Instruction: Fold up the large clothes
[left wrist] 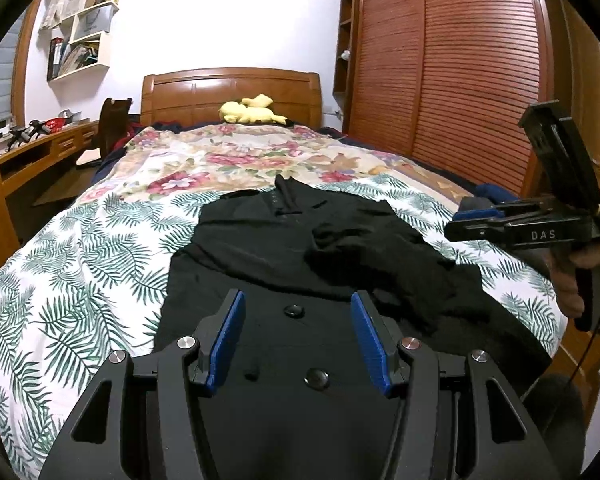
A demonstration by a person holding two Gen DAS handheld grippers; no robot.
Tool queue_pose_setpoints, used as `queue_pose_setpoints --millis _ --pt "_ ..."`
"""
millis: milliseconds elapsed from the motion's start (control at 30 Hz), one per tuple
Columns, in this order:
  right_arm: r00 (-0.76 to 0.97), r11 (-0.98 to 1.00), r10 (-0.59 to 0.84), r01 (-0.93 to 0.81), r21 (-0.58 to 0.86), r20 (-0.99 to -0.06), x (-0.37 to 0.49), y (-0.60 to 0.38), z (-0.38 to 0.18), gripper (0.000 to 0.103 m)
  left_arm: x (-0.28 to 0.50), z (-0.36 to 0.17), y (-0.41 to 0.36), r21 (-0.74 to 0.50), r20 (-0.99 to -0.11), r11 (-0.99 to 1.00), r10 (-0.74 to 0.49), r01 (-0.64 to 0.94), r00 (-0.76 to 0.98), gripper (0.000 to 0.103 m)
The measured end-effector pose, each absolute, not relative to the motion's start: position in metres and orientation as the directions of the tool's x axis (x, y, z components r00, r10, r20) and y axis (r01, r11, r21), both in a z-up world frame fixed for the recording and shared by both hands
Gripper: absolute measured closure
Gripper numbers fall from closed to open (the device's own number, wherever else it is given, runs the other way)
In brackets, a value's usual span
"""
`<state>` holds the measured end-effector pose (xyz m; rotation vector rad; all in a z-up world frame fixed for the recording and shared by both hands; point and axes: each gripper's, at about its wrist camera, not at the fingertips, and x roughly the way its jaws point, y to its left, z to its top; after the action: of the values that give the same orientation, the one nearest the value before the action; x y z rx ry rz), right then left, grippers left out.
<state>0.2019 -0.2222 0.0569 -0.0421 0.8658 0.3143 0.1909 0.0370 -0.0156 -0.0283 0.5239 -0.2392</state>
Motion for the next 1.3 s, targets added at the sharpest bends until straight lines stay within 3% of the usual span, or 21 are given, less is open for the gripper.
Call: queue_pose_setpoints --millis 533,900,967,1300 --pt "0.636 0.999 0.051 -0.047 0.028 -0.77 0.194 -0.306 -0.029 0.059 0.231 -0.031 -0.023 -0.112 -0.573 0.946 -0.313 0.305 0.758 0.046" --pt "0.657 0.999 0.033 -0.027 0.02 -0.753 0.165 -0.317 -0.036 0.059 0.274 -0.051 -0.063 -0.186 -0.623 0.909 -0.403 0.373 0.671 0.047" --pt "0.654 0.999 0.043 -0.028 0.032 -0.755 0.161 -0.319 -0.037 0.059 0.284 -0.057 -0.069 -0.184 -0.653 0.912 -0.393 0.368 0.648 0.054" --pt "0.661 0.997 0.079 -0.042 0.069 -0.746 0.159 -0.323 -0.035 0.059 0.32 -0.076 -0.086 -0.186 -0.729 0.924 -0.358 0.335 0.583 0.065"
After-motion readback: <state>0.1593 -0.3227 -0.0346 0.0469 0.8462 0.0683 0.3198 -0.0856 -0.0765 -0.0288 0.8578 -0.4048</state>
